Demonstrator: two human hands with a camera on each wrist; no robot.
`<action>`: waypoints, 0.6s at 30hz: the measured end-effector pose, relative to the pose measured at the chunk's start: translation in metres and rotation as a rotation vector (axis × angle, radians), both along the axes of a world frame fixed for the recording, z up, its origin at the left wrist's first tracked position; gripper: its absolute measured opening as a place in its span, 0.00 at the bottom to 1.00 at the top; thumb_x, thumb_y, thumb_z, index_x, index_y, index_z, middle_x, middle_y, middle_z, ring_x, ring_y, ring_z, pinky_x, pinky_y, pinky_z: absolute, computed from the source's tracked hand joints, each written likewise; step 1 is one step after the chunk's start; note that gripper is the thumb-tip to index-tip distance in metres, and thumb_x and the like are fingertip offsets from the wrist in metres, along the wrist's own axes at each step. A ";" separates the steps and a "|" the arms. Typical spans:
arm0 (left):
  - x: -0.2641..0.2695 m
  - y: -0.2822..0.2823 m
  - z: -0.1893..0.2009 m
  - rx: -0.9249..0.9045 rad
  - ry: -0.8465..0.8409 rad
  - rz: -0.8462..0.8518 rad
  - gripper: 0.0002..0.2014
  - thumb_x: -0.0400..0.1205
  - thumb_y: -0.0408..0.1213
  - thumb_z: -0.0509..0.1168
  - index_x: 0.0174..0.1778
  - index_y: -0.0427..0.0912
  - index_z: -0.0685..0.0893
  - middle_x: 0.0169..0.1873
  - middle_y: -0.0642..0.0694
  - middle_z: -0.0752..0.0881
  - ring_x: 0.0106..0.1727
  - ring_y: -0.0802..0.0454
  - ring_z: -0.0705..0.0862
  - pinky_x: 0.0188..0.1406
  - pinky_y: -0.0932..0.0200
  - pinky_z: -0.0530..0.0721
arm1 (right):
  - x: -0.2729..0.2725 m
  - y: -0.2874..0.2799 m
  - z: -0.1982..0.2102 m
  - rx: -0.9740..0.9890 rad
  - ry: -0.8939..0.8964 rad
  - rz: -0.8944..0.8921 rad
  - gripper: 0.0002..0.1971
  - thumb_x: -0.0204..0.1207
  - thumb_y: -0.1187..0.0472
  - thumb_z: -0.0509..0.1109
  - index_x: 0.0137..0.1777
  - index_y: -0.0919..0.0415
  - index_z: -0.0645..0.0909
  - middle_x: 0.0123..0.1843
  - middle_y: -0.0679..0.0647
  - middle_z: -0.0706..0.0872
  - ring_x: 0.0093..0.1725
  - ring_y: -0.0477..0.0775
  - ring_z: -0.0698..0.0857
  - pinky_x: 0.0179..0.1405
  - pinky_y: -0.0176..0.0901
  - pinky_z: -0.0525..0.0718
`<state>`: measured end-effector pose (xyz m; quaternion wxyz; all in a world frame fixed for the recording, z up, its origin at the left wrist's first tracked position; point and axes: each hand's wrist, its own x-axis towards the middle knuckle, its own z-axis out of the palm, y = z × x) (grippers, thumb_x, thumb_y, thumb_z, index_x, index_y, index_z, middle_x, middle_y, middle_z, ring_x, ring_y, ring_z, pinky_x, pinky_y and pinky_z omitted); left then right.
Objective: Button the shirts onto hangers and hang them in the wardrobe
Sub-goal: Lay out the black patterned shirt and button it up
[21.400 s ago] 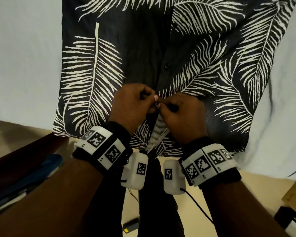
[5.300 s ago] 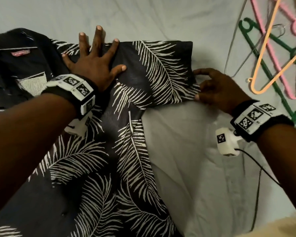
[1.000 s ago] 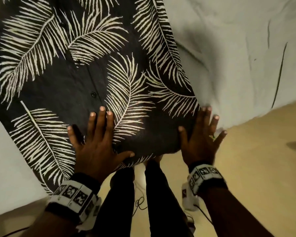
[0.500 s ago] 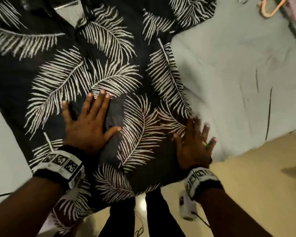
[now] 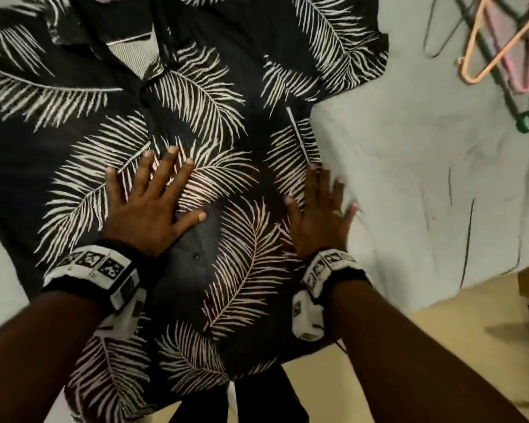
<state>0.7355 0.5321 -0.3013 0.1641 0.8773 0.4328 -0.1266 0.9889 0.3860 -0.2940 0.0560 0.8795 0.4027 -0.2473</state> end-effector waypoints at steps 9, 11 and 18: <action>0.002 -0.003 -0.002 0.021 0.019 -0.038 0.44 0.79 0.75 0.42 0.90 0.58 0.45 0.90 0.53 0.42 0.90 0.44 0.42 0.78 0.18 0.42 | -0.062 0.082 0.020 0.084 0.020 0.320 0.40 0.85 0.37 0.51 0.87 0.45 0.30 0.84 0.50 0.22 0.86 0.61 0.29 0.81 0.76 0.34; 0.003 -0.002 -0.005 0.039 0.008 -0.049 0.44 0.79 0.75 0.44 0.90 0.57 0.48 0.90 0.52 0.43 0.90 0.44 0.44 0.78 0.19 0.41 | -0.061 0.100 0.010 0.078 0.035 0.472 0.38 0.85 0.35 0.50 0.87 0.41 0.34 0.88 0.47 0.28 0.87 0.57 0.31 0.81 0.77 0.38; 0.007 0.001 -0.010 0.038 -0.042 -0.073 0.43 0.81 0.73 0.45 0.90 0.59 0.41 0.90 0.53 0.41 0.90 0.43 0.42 0.79 0.19 0.42 | 0.038 0.053 0.005 -0.027 -0.107 0.164 0.38 0.83 0.31 0.41 0.88 0.43 0.34 0.89 0.43 0.35 0.89 0.61 0.41 0.81 0.78 0.43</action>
